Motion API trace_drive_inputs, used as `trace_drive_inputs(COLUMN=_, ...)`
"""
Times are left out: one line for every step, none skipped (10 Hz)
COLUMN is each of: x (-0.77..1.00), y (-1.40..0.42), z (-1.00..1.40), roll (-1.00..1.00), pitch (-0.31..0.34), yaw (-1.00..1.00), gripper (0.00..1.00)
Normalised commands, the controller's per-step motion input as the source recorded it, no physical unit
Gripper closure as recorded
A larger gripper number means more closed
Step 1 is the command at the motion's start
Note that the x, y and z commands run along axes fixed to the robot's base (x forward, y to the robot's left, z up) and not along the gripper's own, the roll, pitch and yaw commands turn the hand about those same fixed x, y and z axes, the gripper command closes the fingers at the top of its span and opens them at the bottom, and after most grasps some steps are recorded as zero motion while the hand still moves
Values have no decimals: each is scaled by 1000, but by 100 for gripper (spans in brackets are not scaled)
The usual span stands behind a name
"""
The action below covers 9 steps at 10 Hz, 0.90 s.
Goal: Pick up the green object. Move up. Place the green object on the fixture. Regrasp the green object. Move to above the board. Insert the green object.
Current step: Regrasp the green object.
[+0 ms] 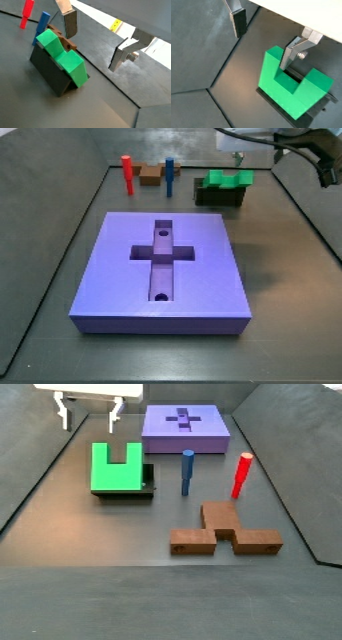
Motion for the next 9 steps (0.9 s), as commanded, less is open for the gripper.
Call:
trace_drive_inputs(x=0, y=0, z=-237, roll=114, pitch=20, yaw=106, gripper=0)
trace_drive_inputs(x=-94, y=9, z=-163, roll=0, pitch=0, yaw=6, gripper=0)
trace_drive_inputs(x=491, y=0, z=-100, roll=0, pitch=211, yaw=0, gripper=0)
trace_drive_inputs(x=223, y=0, z=-229, roll=111, pitch=160, yaw=0, gripper=0)
trace_drive_inputs(x=323, y=0, z=-254, roll=174, pitch=229, yaw=0, gripper=0)
trace_drive_inputs(x=89, y=69, z=-280, roll=249, pitch=180, yaw=0, gripper=0)
trace_drive_inputs(x=0, y=63, z=-360, roll=271, pitch=89, yaw=0, gripper=0)
trace_drive_inputs(x=-69, y=51, z=-323, roll=103, pitch=0, yaw=0, gripper=0)
trace_drive_inputs(x=0, y=26, z=-240, roll=26, pitch=0, yaw=0, gripper=0)
